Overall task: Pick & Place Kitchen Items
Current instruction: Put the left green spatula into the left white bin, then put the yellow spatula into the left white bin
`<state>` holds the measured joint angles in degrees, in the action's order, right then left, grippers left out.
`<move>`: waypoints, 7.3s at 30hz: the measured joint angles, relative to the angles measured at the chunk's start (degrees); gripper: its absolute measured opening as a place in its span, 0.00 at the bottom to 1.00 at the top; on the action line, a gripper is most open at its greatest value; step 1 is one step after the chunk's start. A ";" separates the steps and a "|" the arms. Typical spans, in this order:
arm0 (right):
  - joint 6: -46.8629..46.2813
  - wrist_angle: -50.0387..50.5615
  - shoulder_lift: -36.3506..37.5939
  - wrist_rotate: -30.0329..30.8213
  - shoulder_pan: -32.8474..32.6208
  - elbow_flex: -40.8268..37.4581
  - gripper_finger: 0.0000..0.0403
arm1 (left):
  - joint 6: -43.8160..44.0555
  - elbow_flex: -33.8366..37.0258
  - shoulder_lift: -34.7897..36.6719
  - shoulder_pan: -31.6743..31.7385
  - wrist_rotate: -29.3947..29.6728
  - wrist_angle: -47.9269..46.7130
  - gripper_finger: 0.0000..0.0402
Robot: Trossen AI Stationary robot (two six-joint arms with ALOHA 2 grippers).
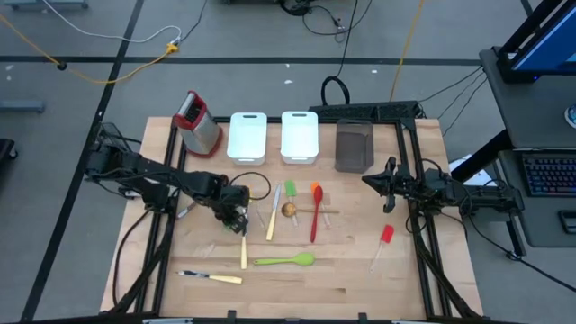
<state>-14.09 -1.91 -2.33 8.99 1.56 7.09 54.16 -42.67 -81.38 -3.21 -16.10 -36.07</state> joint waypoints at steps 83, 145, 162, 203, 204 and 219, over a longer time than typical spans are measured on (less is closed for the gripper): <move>-0.20 -6.43 -0.26 1.68 -0.02 -0.02 0.01 | 2.49 -31.02 -5.91 43.46 14.50 -10.34 0.01; -3.48 -6.43 -0.26 1.46 0.00 -0.02 0.01 | -15.56 -37.05 -20.65 49.54 19.22 -7.44 0.52; -3.45 -6.43 -0.24 1.44 0.00 -0.02 0.01 | -18.57 -36.99 -16.76 44.90 6.25 -7.04 0.49; -3.15 -6.22 -0.24 1.42 0.00 -0.02 0.01 | -26.66 -24.21 12.60 2.45 26.42 5.17 0.43; -3.17 -6.15 -0.24 1.42 -0.02 -0.02 0.01 | -26.92 -22.78 13.88 2.06 26.52 6.78 0.43; -3.21 -6.26 -0.24 1.42 -0.01 0.00 0.01 | -25.52 0.56 34.36 -4.19 28.88 21.40 0.43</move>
<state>-17.30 -8.17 -2.57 10.41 1.55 7.09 28.64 -42.12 -47.03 -7.40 12.78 -14.68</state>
